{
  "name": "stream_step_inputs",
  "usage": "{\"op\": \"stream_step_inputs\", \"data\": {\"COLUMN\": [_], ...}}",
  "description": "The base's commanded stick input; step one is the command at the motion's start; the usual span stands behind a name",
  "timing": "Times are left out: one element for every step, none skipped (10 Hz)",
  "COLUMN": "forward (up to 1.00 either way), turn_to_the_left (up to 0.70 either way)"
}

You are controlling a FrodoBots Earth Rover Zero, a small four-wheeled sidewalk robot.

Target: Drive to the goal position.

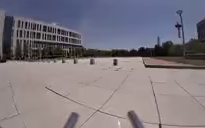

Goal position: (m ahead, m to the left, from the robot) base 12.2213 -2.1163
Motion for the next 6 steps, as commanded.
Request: {"op": "stream_step_inputs", "data": {"forward": [0.70,0.70,0.70,0.70,0.70,0.70], "turn_to_the_left": [0.00,0.00,0.00,0.00,0.00,0.00]}}
